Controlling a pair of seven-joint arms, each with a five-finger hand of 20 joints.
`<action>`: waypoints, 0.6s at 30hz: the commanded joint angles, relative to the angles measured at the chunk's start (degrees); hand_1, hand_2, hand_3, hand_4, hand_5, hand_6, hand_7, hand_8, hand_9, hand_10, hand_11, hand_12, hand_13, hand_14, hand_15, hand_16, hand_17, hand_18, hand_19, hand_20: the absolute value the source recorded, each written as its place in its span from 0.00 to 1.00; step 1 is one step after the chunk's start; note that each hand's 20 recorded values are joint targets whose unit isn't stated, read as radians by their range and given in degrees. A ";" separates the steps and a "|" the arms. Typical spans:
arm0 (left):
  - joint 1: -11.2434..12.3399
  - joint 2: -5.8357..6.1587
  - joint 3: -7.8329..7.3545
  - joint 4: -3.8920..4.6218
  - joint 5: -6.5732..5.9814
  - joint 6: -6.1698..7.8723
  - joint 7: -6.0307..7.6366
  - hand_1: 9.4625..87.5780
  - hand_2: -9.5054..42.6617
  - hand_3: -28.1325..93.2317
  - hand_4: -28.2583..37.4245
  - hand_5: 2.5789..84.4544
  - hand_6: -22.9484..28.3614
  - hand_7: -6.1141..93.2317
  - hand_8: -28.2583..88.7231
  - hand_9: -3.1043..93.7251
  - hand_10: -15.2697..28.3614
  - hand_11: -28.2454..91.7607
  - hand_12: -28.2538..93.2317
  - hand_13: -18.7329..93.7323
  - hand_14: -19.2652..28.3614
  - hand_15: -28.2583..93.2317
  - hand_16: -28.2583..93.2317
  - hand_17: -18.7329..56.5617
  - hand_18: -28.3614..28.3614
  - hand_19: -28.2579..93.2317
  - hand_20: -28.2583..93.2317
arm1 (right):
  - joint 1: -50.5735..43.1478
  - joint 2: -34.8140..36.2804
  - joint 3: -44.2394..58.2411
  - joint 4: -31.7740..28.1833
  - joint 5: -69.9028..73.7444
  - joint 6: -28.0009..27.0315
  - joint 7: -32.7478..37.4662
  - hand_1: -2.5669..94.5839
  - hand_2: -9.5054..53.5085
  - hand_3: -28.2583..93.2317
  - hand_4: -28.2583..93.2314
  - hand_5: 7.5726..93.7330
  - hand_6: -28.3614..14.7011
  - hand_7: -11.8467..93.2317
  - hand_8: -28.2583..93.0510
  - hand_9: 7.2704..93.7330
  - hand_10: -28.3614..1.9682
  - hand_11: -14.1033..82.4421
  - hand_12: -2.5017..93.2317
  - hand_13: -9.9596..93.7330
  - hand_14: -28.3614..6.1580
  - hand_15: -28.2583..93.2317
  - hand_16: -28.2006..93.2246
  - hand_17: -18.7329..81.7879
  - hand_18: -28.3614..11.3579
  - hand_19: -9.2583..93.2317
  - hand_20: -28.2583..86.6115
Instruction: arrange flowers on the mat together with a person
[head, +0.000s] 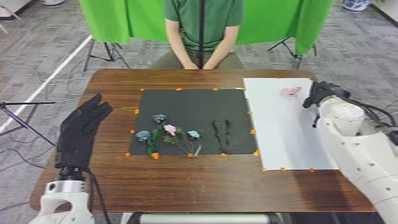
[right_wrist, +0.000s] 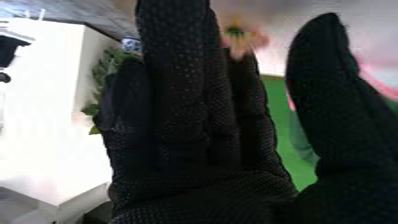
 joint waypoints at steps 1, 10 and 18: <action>-0.07 -0.53 0.08 0.53 -0.51 -0.15 -0.37 0.20 0.15 0.76 0.08 0.50 0.51 0.19 0.19 0.48 0.65 0.35 0.35 0.47 0.73 0.32 0.25 0.30 0.67 0.24 0.36 | -3.10 -1.34 -0.29 2.54 -2.95 5.91 2.43 0.58 0.00 0.74 0.00 0.68 0.72 0.28 0.14 0.89 0.59 0.26 0.22 1.00 0.74 0.53 0.47 0.78 0.42 0.93 0.51; 0.26 -0.77 -0.06 0.34 -0.60 -0.07 -0.13 0.20 0.15 0.76 0.08 0.50 0.52 0.19 0.19 0.48 0.65 0.35 0.35 0.47 0.73 0.32 0.25 0.30 0.67 0.24 0.36 | -4.54 -0.20 -1.36 2.02 -0.19 15.19 2.84 0.73 0.00 0.67 0.04 0.88 0.70 0.27 0.26 1.00 0.65 0.23 0.30 1.00 0.78 0.63 0.41 0.83 0.43 0.97 0.50; 0.99 -0.03 -0.60 -0.07 -0.82 0.05 -0.58 0.20 0.15 0.76 0.08 0.50 0.52 0.19 0.19 0.48 0.65 0.35 0.35 0.47 0.73 0.32 0.25 0.30 0.67 0.24 0.36 | -2.23 6.17 -2.72 -18.05 10.30 20.05 5.76 0.72 0.00 0.69 0.05 0.90 0.70 0.27 0.26 1.00 0.64 0.26 0.29 1.00 0.79 0.66 0.40 0.84 0.42 0.99 0.50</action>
